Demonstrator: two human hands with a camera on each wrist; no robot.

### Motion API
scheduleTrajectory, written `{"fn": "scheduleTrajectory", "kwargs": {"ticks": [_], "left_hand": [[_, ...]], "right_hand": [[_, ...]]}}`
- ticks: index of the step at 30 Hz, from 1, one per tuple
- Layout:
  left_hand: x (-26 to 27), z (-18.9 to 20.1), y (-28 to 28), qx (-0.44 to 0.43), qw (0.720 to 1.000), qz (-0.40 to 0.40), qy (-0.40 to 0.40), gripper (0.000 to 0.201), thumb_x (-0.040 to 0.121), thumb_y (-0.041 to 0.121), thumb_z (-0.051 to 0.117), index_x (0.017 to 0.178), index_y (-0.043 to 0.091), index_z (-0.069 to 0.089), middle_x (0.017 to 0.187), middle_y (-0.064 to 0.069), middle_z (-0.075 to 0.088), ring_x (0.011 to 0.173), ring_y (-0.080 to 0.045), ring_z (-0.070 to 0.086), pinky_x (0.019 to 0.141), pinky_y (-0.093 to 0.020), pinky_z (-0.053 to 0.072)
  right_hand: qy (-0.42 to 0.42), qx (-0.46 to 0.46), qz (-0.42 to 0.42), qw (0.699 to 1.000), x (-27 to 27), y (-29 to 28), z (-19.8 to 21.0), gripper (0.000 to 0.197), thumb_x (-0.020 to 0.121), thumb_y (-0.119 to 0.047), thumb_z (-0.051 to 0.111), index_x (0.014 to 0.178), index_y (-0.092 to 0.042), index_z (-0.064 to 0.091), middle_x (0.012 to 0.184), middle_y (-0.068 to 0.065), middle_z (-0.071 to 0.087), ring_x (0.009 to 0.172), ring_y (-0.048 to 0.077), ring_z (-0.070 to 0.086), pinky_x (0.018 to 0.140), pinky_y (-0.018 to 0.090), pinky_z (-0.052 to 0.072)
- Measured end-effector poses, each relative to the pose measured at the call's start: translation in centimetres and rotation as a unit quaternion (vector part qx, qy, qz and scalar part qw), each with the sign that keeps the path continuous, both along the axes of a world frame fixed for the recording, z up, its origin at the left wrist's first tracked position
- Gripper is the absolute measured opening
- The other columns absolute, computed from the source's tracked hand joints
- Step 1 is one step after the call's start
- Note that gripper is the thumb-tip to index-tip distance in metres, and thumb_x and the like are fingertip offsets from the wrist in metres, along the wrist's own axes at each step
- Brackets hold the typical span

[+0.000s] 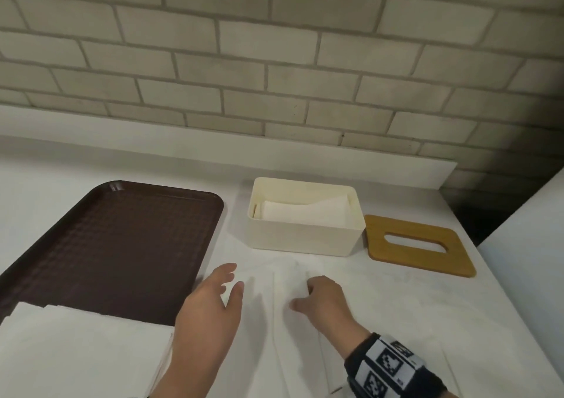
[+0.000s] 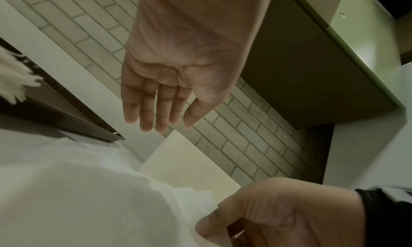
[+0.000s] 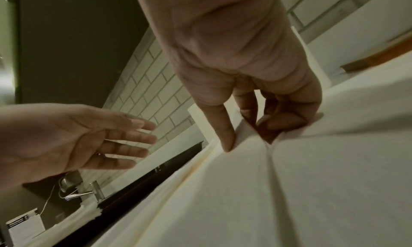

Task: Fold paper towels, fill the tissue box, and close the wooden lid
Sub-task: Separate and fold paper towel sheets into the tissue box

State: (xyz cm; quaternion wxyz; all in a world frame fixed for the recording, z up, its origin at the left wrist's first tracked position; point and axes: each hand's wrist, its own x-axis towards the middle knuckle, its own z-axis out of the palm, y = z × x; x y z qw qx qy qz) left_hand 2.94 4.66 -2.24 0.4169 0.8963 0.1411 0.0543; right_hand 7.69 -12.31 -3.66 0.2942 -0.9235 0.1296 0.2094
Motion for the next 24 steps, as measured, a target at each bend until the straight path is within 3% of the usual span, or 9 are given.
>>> {"fn": "scheduleTrajectory", "kwargs": {"ticks": [2, 6, 10, 13, 16, 18, 21, 23, 24], "left_hand": [[0.2, -0.1, -0.1, -0.016, 1.000, -0.005, -0.003, 0.028, 0.092, 0.029, 0.056, 0.120, 0.033, 0.058, 0.099, 0.020, 0.059, 0.090, -0.003, 0.057, 0.079, -0.022, 0.043], [0.6, -0.2, -0.4, -0.048, 0.999, -0.007, -0.001, 0.026, 0.092, 0.029, 0.056, 0.118, 0.031, 0.060, 0.097, 0.018, 0.061, 0.089, -0.004, 0.059, 0.080, -0.024, 0.044], [0.8, -0.2, -1.3, -0.061, 0.998, -0.030, 0.003, 0.027, 0.093, 0.029, 0.055, 0.120, 0.029, 0.059, 0.098, 0.017, 0.062, 0.088, -0.004, 0.059, 0.078, -0.021, 0.043], [0.9, 0.2, -1.9, -0.129, 0.991, -0.047, 0.001, 0.032, 0.091, 0.039, 0.055, 0.122, 0.030, 0.057, 0.102, 0.017, 0.062, 0.089, 0.004, 0.057, 0.075, -0.016, 0.040], [0.9, 1.3, -2.1, -0.276, 0.955, -0.104, 0.005, 0.057, 0.076, 0.063, 0.061, 0.125, 0.035, 0.053, 0.115, 0.016, 0.065, 0.103, 0.002, 0.060, 0.081, -0.013, 0.041], [0.5, 2.3, -2.3, -0.385, 0.907, -0.172, 0.004, 0.066, 0.065, 0.060, 0.069, 0.124, 0.033, 0.055, 0.118, 0.014, 0.067, 0.109, -0.001, 0.062, 0.082, -0.015, 0.049], [-0.1, 3.5, -2.9, -0.491, 0.852, -0.180, 0.007, 0.040, 0.069, 0.043, 0.076, 0.105, 0.025, 0.073, 0.109, 0.002, 0.073, 0.102, -0.013, 0.069, 0.078, -0.022, 0.055], [-0.4, 4.6, -3.2, -0.512, 0.847, -0.139, 0.000, 0.016, 0.082, 0.028, 0.069, 0.094, 0.021, 0.077, 0.102, -0.004, 0.075, 0.097, -0.020, 0.071, 0.082, -0.032, 0.055], [-0.5, 4.6, -2.9, -0.514, 0.850, -0.116, -0.011, 0.020, 0.086, 0.024, 0.060, 0.092, 0.015, 0.077, 0.099, -0.007, 0.076, 0.093, -0.020, 0.072, 0.081, -0.034, 0.055]], "right_hand": [[-0.048, 0.036, -0.033, 0.998, -0.2, -0.6, 0.2, 0.031, 0.085, -0.021, 0.065, 0.064, -0.016, 0.043, 0.066, -0.006, 0.044, 0.057, 0.006, 0.042, 0.048, 0.017, 0.032], [-0.106, 0.098, -0.100, 0.984, -0.2, -2.4, 1.2, 0.016, 0.084, -0.014, 0.066, 0.073, -0.019, 0.055, 0.077, 0.002, 0.062, 0.060, 0.011, 0.054, 0.053, 0.018, 0.043], [-0.136, 0.119, -0.106, 0.978, -0.6, -3.4, 2.2, 0.013, 0.087, -0.015, 0.063, 0.078, -0.018, 0.055, 0.072, 0.005, 0.064, 0.062, 0.018, 0.057, 0.067, 0.030, 0.052], [-0.170, 0.156, -0.077, 0.970, -1.4, -4.2, 4.4, 0.008, 0.088, -0.015, 0.061, 0.081, -0.013, 0.058, 0.072, 0.011, 0.069, 0.067, 0.027, 0.064, 0.074, 0.040, 0.055], [-0.184, 0.256, -0.047, 0.948, -2.5, -4.9, 8.5, 0.009, 0.088, -0.013, 0.062, 0.089, -0.004, 0.065, 0.085, 0.022, 0.069, 0.072, 0.032, 0.065, 0.072, 0.041, 0.054], [-0.182, 0.349, -0.044, 0.918, -3.0, -5.0, 11.2, 0.012, 0.088, -0.008, 0.060, 0.091, 0.002, 0.065, 0.086, 0.024, 0.070, 0.070, 0.029, 0.065, 0.067, 0.035, 0.054], [-0.176, 0.431, -0.049, 0.884, -2.8, -4.1, 12.9, 0.006, 0.087, -0.006, 0.061, 0.084, -0.003, 0.065, 0.079, 0.018, 0.072, 0.063, 0.021, 0.065, 0.059, 0.028, 0.053], [-0.174, 0.451, -0.078, 0.872, -2.1, -3.2, 12.2, 0.010, 0.088, -0.007, 0.061, 0.078, -0.008, 0.063, 0.070, 0.011, 0.070, 0.055, 0.015, 0.062, 0.053, 0.023, 0.052], [-0.170, 0.453, -0.103, 0.869, -1.7, -2.8, 11.5, 0.012, 0.089, -0.009, 0.060, 0.078, -0.007, 0.063, 0.068, 0.009, 0.068, 0.053, 0.015, 0.061, 0.052, 0.023, 0.053]]}}
